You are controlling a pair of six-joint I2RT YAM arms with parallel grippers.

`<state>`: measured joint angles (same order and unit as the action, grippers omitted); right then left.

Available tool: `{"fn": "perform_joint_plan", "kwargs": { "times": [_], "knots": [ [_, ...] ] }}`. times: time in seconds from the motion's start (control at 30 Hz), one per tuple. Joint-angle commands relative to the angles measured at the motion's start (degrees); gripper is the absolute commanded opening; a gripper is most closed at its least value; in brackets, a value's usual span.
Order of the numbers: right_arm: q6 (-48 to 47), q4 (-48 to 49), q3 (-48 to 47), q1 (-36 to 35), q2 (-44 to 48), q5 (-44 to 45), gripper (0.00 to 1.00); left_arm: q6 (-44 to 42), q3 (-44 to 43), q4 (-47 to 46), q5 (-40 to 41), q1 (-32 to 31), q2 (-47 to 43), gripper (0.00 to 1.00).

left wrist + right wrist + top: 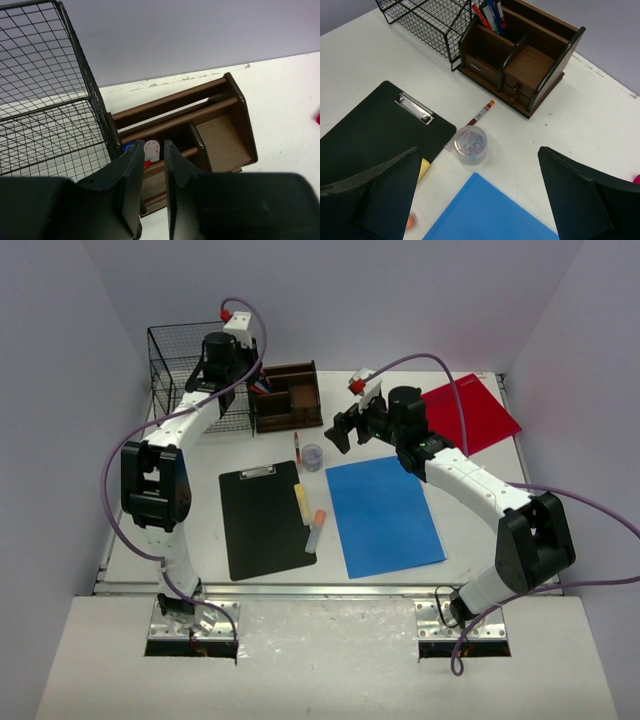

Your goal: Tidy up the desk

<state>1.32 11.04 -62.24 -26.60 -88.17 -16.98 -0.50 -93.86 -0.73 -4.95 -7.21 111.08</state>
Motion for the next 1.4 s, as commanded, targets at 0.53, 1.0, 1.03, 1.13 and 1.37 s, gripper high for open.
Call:
{"fn": "perform_joint_plan", "kwargs": {
  "times": [0.53,1.0,1.03,1.13,1.37],
  "knots": [
    [4.13,-1.81,-2.98,0.05,-1.39,3.88,0.99,7.78,20.98,-3.32,7.12,-9.93,-19.32,0.39],
    [4.06,-2.44,-1.40,1.01,0.34,5.60,0.99,23.61,13.77,10.77,16.24,-17.15,-5.48,0.30],
    [4.10,-2.31,-1.20,1.08,0.48,5.70,0.99,24.37,13.04,11.31,16.68,-17.36,-4.25,0.30],
    [4.09,-2.25,-0.70,1.45,0.76,5.60,0.99,26.69,10.62,13.44,18.71,-17.57,-0.39,0.30],
    [4.13,-2.25,0.03,2.02,0.99,5.32,0.99,28.20,7.49,14.92,22.04,-17.48,5.01,0.33]
  ]
}}
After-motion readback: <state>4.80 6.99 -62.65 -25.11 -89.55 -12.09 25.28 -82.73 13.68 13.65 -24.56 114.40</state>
